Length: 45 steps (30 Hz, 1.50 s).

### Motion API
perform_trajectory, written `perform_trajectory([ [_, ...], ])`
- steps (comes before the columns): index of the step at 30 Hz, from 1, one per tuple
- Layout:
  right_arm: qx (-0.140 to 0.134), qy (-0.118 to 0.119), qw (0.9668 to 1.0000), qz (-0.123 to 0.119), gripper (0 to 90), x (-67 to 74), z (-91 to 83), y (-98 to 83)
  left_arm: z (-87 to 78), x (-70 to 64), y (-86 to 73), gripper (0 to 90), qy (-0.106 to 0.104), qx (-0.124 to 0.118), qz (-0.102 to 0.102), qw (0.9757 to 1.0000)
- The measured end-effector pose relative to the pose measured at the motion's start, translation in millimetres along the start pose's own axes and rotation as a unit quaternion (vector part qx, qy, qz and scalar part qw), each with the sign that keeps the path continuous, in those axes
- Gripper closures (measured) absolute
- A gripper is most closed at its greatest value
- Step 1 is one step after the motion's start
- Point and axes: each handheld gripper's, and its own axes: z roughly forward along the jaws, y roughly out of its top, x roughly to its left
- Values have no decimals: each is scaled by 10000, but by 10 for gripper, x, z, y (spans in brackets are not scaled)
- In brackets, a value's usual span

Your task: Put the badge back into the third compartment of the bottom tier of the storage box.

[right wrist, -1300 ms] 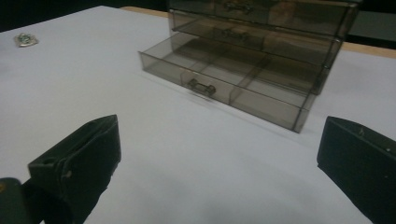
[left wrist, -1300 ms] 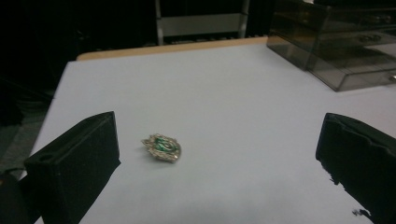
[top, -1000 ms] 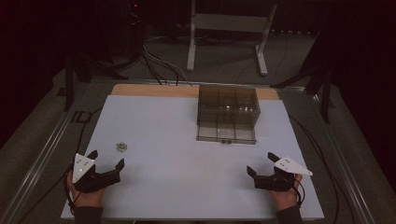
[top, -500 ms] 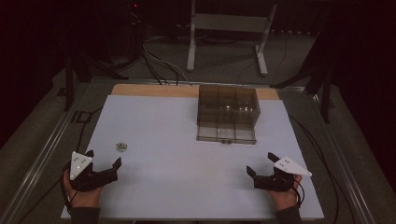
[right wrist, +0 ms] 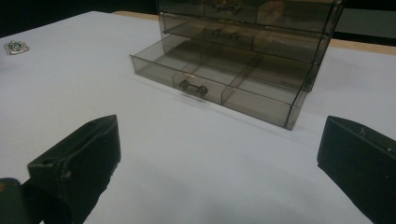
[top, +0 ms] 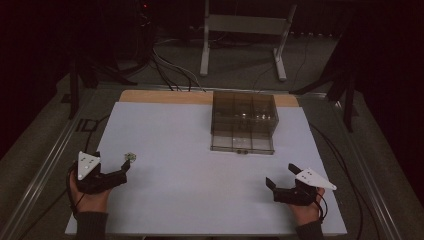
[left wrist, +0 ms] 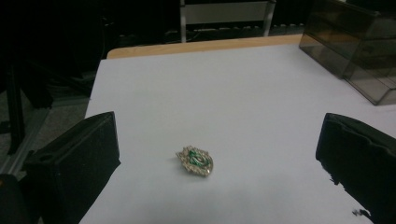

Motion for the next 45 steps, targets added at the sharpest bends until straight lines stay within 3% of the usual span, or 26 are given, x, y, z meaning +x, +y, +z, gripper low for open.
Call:
perform_trajectory([
  [14, -8, -34, 10000, 24, 0, -2, 28, 4, 277, 159, 69, 4, -21, 228, -151, 9996],
  [23, 17, -45, 10000, 57, 0, 15, 59, 6, 433, 213, 57, 4, 31, 438, -133, 9989],
  [33, 18, 10, 10000, -72, 0, 60, 66, 15, 650, 199, -5, 4, 66, 776, -171, 9968],
  [45, 5, 39, 10000, -40, 0, 56, 70, 19, 819, 221, -66, 19, 45, 1133, -276, 9932],
])
